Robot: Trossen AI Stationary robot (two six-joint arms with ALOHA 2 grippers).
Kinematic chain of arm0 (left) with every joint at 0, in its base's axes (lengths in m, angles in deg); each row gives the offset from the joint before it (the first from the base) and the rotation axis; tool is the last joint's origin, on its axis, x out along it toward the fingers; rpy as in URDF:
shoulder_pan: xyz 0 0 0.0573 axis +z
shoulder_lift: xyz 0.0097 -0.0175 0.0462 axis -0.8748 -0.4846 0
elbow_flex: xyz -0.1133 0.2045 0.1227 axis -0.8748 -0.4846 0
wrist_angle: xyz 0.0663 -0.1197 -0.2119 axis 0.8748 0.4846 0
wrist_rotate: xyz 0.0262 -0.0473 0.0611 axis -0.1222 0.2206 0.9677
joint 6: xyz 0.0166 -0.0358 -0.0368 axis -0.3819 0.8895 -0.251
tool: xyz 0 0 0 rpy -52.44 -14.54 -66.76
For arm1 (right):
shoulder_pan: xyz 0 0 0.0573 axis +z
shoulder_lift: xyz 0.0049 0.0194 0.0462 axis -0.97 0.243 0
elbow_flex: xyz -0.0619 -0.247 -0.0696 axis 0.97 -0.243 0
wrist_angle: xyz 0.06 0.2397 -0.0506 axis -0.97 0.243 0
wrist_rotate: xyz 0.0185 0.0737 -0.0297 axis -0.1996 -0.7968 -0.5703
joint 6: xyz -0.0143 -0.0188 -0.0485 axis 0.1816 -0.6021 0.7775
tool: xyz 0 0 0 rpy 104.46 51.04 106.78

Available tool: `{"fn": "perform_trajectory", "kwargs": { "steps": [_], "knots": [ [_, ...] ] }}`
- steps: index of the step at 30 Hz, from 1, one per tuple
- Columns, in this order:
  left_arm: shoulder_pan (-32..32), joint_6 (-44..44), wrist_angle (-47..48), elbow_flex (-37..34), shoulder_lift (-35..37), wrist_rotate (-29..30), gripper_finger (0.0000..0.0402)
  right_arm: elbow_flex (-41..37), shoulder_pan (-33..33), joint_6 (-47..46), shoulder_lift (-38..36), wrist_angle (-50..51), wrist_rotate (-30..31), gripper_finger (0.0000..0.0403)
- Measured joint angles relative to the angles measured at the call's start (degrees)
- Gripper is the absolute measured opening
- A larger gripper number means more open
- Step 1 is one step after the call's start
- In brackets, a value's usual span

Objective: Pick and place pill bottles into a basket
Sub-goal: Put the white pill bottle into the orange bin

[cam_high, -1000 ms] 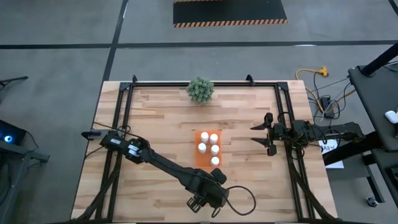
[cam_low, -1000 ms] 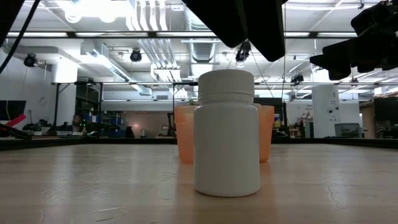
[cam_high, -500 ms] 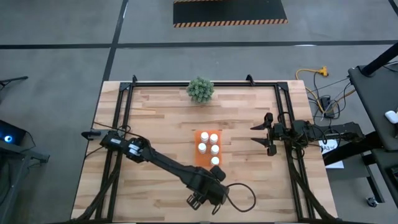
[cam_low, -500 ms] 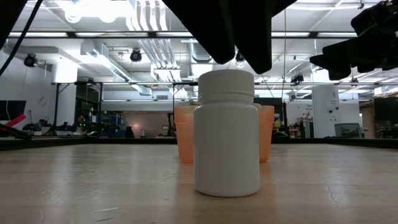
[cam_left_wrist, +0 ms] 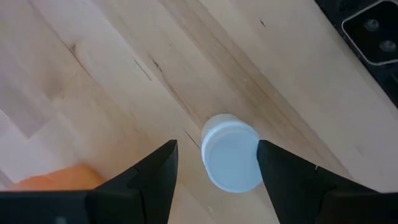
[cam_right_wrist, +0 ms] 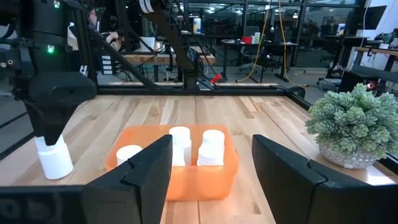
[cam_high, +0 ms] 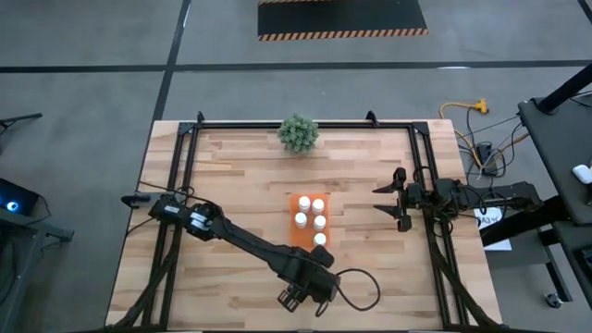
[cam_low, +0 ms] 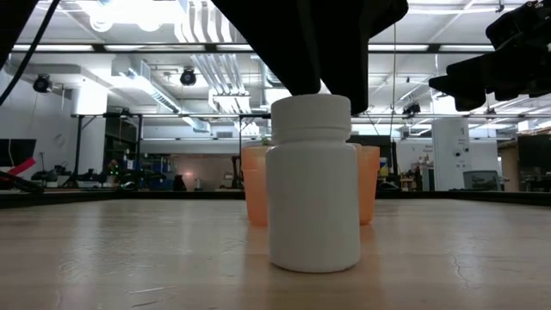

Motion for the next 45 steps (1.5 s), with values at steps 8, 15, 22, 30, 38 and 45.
{"fn": "perform_trajectory", "kwargs": {
  "steps": [8,15,22,30,38,45],
  "knots": [
    [-0.04,-0.04,-0.69,0.47,-0.13,-0.02,0.0205,0.00,0.02,0.00,0.00,-0.02,0.00,0.0210],
    [-0.02,-0.02,-0.47,0.61,-0.17,0.82,0.0205,0.00,0.00,0.08,0.00,-0.02,0.00,0.0210],
    [-0.02,-0.04,-0.18,0.82,0.00,1.32,0.0205,0.00,0.01,0.02,0.01,-0.01,0.00,0.0210],
    [0.00,-0.02,-0.18,1.42,1.23,2.87,0.0205,0.00,0.01,0.00,0.00,0.00,0.01,0.0210],
    [-0.36,0.70,0.09,1.49,1.38,2.30,0.0205,0.00,0.01,0.01,0.00,0.00,0.01,0.0210],
    [-0.68,3.41,0.18,1.37,1.38,-0.63,0.0205,0.00,0.00,0.09,0.00,0.00,0.02,0.0210]
  ]
}}
